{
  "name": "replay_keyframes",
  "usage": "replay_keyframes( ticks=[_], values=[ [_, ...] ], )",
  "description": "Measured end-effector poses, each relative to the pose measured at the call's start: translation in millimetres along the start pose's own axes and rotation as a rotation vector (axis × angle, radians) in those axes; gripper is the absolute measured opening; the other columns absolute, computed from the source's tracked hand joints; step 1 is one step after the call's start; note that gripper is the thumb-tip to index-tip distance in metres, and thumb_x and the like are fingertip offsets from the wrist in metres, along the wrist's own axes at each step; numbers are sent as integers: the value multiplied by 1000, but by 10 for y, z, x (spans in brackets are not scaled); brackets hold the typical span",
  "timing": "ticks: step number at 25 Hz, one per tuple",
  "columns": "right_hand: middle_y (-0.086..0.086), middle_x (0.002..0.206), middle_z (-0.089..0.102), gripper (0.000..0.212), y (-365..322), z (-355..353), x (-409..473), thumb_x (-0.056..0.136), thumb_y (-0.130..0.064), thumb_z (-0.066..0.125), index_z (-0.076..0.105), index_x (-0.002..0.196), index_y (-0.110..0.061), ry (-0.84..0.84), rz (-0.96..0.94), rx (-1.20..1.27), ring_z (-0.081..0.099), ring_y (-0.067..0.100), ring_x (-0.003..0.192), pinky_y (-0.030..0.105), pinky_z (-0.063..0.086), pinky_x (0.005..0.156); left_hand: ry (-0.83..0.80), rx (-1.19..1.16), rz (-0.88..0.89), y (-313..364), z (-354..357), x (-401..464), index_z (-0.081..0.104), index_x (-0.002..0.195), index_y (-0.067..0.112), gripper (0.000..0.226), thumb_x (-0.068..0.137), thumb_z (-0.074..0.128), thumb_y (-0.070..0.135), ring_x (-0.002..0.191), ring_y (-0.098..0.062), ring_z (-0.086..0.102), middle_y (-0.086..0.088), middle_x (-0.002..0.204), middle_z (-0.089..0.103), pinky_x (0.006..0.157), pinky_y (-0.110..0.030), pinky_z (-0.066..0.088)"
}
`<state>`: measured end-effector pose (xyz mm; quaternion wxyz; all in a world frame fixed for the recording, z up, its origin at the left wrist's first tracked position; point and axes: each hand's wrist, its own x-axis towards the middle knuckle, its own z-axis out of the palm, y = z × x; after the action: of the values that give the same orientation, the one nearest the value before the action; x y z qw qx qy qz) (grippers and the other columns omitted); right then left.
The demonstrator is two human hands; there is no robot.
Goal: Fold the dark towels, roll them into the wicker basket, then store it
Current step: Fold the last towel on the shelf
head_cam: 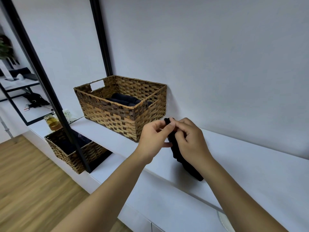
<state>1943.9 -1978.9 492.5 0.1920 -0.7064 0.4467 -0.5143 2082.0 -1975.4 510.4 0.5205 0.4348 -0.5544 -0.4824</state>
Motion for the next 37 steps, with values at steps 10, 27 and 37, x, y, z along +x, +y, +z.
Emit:
replay_keyframes(
  ticks=[10, 27, 37],
  values=[
    [-11, 93, 53, 24, 48, -103, 165, 87, -36, 74, 52, 77, -31, -111, 37, -143, 48, 12, 97, 28, 35, 87, -151, 368, 149, 133, -301, 59, 59, 84, 16, 22, 104, 49, 13, 70, -10, 51, 11, 70, 56, 69, -33, 44],
    [-18, 119, 52, 19, 614, 75, 39, 92, -47, 62, 59, 74, -40, -768, 140, -521, 38, 19, 115, 36, 29, 99, 374, 277, 202, 652, -1373, 59, 61, 91, 17, 22, 108, 46, 15, 74, -10, 62, 5, 80, 66, 67, -25, 50],
    [16, 76, 54, 24, 28, -24, 446, 86, -21, 60, 63, 78, 2, -215, 369, 909, 54, 22, 76, 34, 43, 70, 733, 329, -17, 446, -2096, -30, 64, 81, 18, 26, 103, 50, 17, 80, -23, 59, -6, 82, 63, 74, -40, 50]
  ],
)
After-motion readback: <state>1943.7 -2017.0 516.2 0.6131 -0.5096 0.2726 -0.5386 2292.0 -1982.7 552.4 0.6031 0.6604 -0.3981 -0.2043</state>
